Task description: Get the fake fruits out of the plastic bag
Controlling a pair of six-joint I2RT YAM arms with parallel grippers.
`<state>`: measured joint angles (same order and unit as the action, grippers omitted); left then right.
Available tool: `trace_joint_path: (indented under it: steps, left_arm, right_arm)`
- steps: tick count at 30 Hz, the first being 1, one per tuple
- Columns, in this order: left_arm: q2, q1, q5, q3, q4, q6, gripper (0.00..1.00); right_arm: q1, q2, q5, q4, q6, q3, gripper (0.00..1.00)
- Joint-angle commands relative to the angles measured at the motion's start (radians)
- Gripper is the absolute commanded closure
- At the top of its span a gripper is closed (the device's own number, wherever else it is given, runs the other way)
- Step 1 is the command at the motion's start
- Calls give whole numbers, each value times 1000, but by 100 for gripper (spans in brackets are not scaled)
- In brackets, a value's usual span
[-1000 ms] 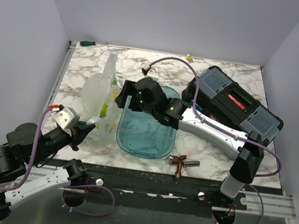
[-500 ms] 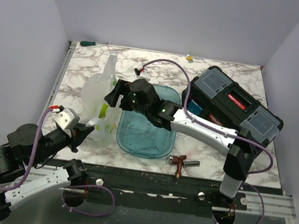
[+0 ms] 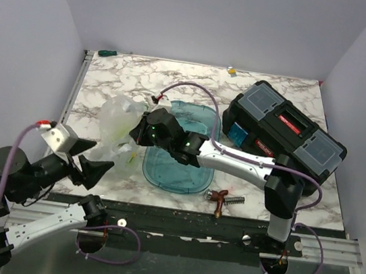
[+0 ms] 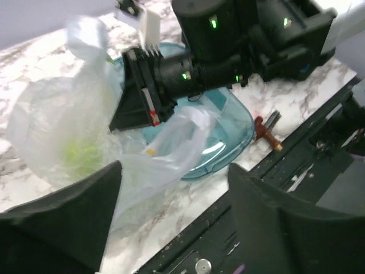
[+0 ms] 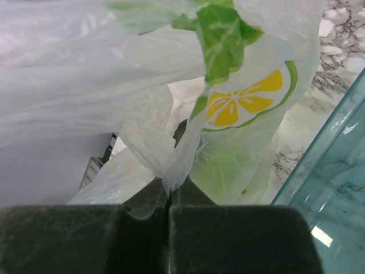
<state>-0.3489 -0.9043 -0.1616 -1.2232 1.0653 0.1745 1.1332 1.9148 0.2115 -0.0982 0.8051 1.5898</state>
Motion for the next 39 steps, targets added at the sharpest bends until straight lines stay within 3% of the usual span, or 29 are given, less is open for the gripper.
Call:
trace_joint_path:
  steps: [1,6,11,17,22,26,27,36,39]
  left_arm:
    - [-163,5,-76,-257,101,102,16]
    - [-332,5,-286,-451,167,123,11]
    - [-455,21,-418,-365,132,77,12]
    - [-437,223,-249,-101,-44,66,10]
    - [-420,366,-32,12,-107,68,12]
    - [-415,386,6,58,-109,74,16]
    - [-409,386,23,72,-111,75,17]
    - [-409,389,24,176,-123,85,34]
    - [-398,389,-4,191,-133,82,43]
  right_arm:
    - [3,-100,-7,167,-54,-114,99]
    - [3,-141,-6,217,-66,-163,99]
    - [2,-156,-26,243,-62,-180,99]
    - [3,-190,-24,264,-54,-219,99]
    - [3,-208,-23,275,-51,-241,97]
    - [2,-210,-34,258,-46,-239,66]
    - [2,-209,-41,250,-41,-238,63]
    - [18,-250,-63,226,-23,-280,46]
    - [17,-275,-58,237,-17,-313,42]
